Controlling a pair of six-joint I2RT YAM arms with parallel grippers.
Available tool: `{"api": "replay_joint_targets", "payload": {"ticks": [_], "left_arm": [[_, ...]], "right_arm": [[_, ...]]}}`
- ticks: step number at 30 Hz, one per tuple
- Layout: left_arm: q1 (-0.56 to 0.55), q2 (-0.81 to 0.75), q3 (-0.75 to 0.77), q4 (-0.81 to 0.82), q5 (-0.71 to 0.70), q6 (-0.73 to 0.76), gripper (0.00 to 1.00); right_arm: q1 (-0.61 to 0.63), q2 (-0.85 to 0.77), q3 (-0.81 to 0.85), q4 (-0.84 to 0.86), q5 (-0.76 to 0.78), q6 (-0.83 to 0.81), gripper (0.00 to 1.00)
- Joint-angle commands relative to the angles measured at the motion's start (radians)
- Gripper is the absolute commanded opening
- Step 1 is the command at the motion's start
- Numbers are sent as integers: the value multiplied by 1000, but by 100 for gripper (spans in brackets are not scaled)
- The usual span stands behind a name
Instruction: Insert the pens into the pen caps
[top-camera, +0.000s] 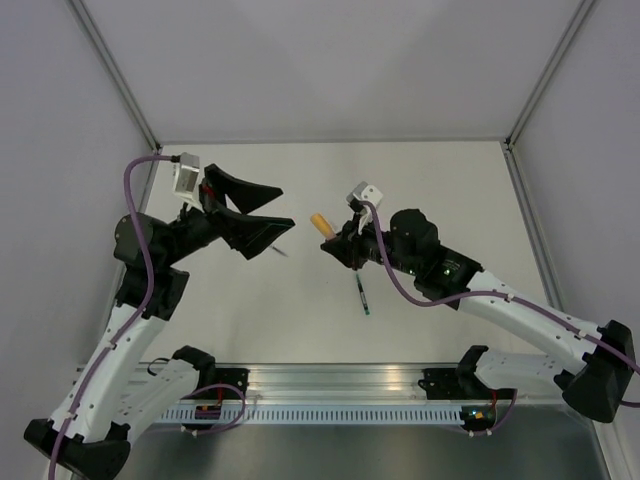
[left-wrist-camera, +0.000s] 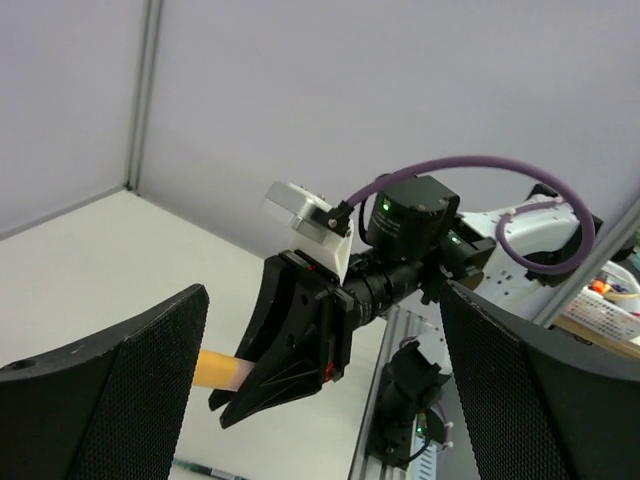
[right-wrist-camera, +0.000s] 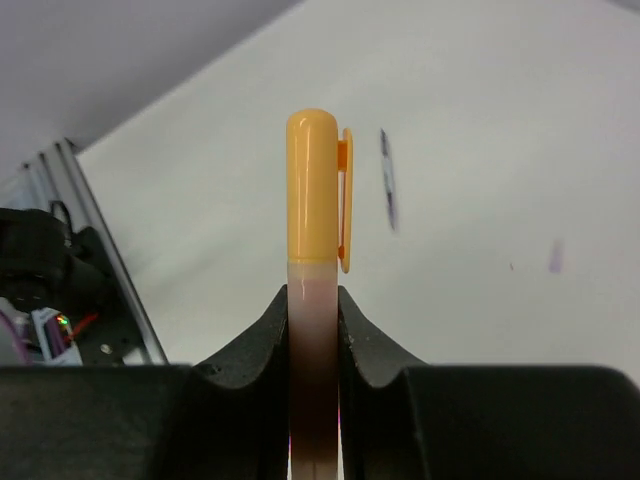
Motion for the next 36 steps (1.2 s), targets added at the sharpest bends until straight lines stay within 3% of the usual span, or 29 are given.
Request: {"api": "replay_joint_targets", "payload": {"ticks": [1, 6, 11, 20, 26, 36], "left_arm": [[-1, 13, -66, -211, -95, 124, 100], [-3, 39, -302, -243, -314, 146, 100], [-3, 62, -471, -217, -502, 121, 100], [-4, -76, -585, -213, -690, 151, 100], [-3, -130, -597, -213, -715, 154, 100], [-3, -104, -591, -214, -716, 155, 100]], "right_arm": [[-4, -50, -114, -17, 221, 84, 0], [-4, 49, -262, 58, 274, 177, 0], [-1, 137, -358, 219, 296, 376, 0], [57, 313, -341, 276, 475, 527, 0], [115, 382, -338, 247, 575, 581, 0], [196, 418, -323, 146, 691, 599, 18]]}}
